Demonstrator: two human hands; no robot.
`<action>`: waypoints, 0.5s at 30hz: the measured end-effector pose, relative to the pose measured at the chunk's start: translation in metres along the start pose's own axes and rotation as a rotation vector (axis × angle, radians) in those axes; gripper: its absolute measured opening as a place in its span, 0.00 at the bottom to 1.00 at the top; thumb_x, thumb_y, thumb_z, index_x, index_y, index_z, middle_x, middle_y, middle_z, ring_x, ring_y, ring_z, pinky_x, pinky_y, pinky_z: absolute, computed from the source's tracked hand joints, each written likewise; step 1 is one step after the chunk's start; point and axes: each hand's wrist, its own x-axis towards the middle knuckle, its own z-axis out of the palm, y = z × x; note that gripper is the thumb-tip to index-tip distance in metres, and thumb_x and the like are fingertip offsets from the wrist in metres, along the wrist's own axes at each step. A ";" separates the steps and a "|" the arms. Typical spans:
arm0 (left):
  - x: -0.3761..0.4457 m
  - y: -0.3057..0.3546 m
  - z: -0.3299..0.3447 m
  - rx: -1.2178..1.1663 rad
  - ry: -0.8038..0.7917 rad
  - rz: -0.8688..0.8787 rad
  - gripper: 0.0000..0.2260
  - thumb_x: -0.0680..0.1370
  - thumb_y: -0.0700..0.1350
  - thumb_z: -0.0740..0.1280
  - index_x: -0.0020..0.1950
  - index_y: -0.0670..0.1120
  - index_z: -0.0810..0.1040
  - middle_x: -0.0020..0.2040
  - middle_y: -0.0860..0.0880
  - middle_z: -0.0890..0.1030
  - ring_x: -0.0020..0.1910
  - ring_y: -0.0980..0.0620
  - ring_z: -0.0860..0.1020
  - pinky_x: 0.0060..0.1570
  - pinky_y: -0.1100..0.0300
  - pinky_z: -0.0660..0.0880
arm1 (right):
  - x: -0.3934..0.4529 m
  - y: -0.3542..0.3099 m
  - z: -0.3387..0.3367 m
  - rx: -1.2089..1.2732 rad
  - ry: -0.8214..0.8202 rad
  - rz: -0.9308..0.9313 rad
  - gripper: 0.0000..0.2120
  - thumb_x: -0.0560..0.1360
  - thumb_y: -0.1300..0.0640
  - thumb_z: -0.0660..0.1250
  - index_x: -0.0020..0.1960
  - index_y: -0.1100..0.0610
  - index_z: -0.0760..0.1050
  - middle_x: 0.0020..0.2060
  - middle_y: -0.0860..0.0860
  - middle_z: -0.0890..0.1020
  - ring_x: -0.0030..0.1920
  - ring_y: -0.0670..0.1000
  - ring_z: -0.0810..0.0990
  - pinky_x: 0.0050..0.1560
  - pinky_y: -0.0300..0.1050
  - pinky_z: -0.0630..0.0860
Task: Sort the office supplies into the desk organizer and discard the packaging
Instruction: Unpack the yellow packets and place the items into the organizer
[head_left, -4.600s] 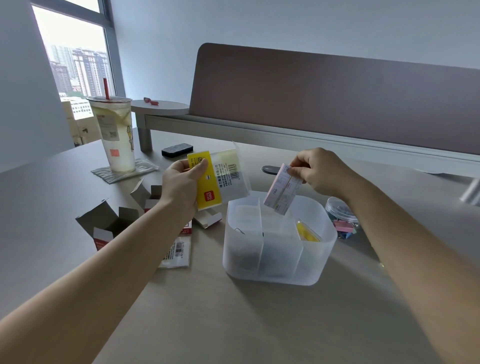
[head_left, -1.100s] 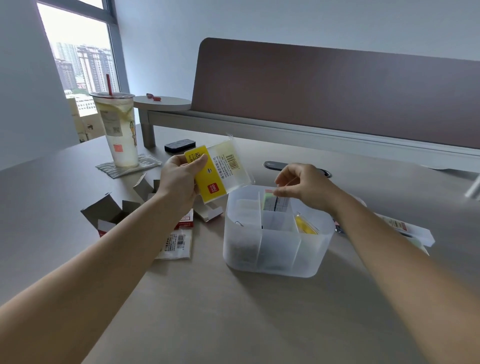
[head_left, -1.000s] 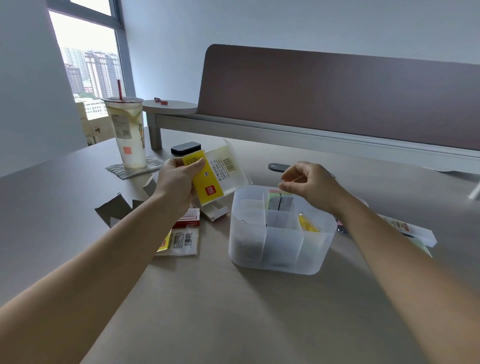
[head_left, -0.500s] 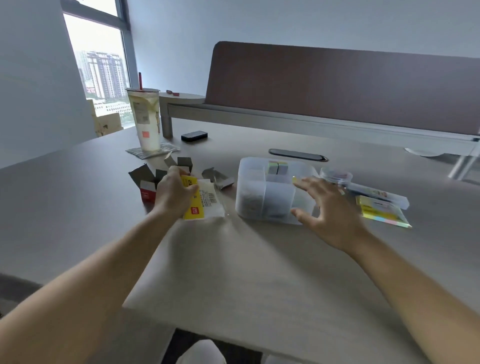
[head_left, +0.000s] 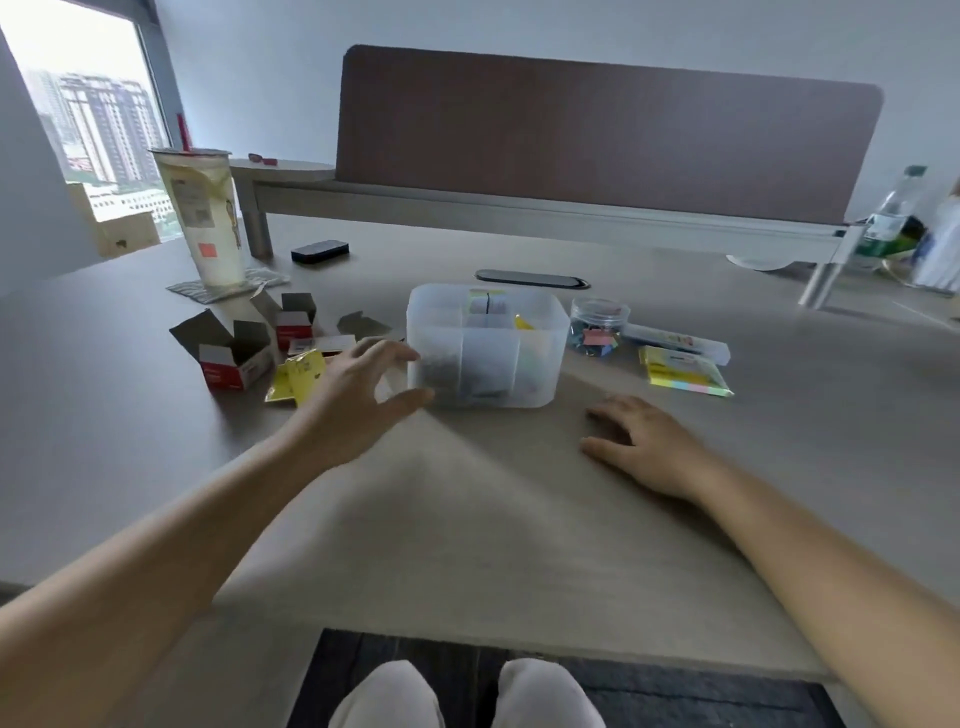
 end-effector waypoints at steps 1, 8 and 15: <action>-0.005 0.007 0.007 0.006 -0.084 0.048 0.18 0.73 0.48 0.66 0.62 0.47 0.73 0.65 0.48 0.72 0.63 0.49 0.70 0.53 0.62 0.64 | 0.000 0.007 -0.002 0.021 0.032 0.020 0.25 0.75 0.49 0.60 0.69 0.55 0.61 0.72 0.55 0.60 0.72 0.53 0.58 0.71 0.44 0.54; -0.004 0.032 0.043 0.192 -0.482 0.191 0.30 0.69 0.63 0.60 0.68 0.51 0.65 0.69 0.52 0.67 0.67 0.53 0.65 0.62 0.65 0.60 | 0.017 0.056 -0.011 -0.046 0.214 0.239 0.30 0.75 0.48 0.59 0.72 0.58 0.54 0.74 0.56 0.55 0.74 0.54 0.53 0.72 0.50 0.54; -0.004 0.030 0.046 0.227 -0.472 0.217 0.44 0.56 0.71 0.47 0.68 0.53 0.65 0.70 0.54 0.66 0.69 0.55 0.62 0.67 0.64 0.56 | 0.028 0.067 -0.016 -0.094 0.280 0.258 0.27 0.73 0.46 0.62 0.67 0.58 0.64 0.68 0.58 0.67 0.68 0.58 0.64 0.67 0.51 0.60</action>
